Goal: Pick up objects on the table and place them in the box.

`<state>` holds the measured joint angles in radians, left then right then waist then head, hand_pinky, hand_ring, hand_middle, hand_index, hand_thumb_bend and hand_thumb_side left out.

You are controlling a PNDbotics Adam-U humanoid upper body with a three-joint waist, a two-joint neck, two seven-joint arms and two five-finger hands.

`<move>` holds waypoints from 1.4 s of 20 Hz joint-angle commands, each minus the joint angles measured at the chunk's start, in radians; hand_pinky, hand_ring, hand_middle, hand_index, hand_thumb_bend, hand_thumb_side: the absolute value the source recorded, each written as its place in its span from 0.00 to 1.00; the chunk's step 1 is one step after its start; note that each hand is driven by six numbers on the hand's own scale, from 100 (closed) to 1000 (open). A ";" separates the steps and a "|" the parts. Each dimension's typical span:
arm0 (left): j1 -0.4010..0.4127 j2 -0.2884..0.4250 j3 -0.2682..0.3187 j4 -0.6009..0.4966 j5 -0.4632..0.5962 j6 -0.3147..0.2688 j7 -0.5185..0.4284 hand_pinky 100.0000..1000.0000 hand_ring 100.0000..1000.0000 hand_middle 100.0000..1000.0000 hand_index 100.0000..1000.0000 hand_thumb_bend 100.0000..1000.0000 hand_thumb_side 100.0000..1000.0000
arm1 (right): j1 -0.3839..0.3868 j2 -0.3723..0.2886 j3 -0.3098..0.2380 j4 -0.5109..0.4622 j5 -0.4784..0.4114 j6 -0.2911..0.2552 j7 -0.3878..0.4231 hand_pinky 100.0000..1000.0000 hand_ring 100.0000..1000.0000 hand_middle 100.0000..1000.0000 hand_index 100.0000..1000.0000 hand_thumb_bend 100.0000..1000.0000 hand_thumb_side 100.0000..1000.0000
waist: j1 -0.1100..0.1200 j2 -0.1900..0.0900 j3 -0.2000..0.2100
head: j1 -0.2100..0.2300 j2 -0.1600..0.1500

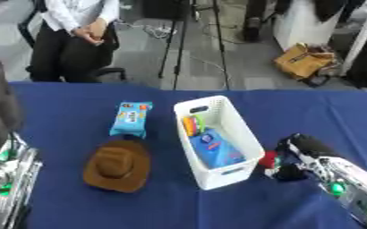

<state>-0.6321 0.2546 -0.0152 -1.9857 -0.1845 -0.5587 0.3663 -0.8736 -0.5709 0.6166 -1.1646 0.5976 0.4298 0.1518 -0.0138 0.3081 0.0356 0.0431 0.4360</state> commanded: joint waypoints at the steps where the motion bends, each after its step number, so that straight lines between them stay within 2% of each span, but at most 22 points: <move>1: -0.016 0.008 0.008 -0.014 0.004 -0.001 0.002 0.89 0.94 0.87 0.98 0.00 1.00 | -0.010 -0.026 -0.009 -0.009 0.007 0.003 -0.001 0.84 0.83 0.52 0.65 0.42 0.43 | 0.002 -0.016 0.000 | -0.002 -0.006; 16: -0.016 0.009 0.009 -0.014 0.004 0.000 0.000 0.89 0.94 0.87 0.98 0.00 1.00 | -0.010 -0.029 -0.012 -0.014 -0.001 0.017 -0.024 0.84 0.82 0.49 0.63 0.37 0.44 | 0.002 -0.017 0.000 | -0.003 -0.007; 19: -0.017 0.008 0.008 -0.014 0.004 0.000 0.000 0.89 0.94 0.87 0.98 0.00 1.00 | -0.011 -0.030 -0.012 -0.016 -0.001 0.019 -0.028 0.83 0.82 0.48 0.61 0.33 0.44 | 0.003 -0.017 -0.001 | -0.004 -0.008; 28: -0.018 0.008 0.009 -0.014 0.004 0.000 0.001 0.89 0.94 0.87 0.98 0.00 1.00 | -0.012 -0.034 -0.013 -0.021 -0.005 0.025 -0.036 0.83 0.81 0.47 0.60 0.32 0.44 | 0.004 -0.016 -0.002 | -0.003 -0.006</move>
<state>-0.6333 0.2546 -0.0151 -1.9857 -0.1845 -0.5587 0.3663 -0.8704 -0.5715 0.6163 -1.1657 0.5964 0.4524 0.1200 -0.0117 0.3088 0.0348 0.0404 0.4360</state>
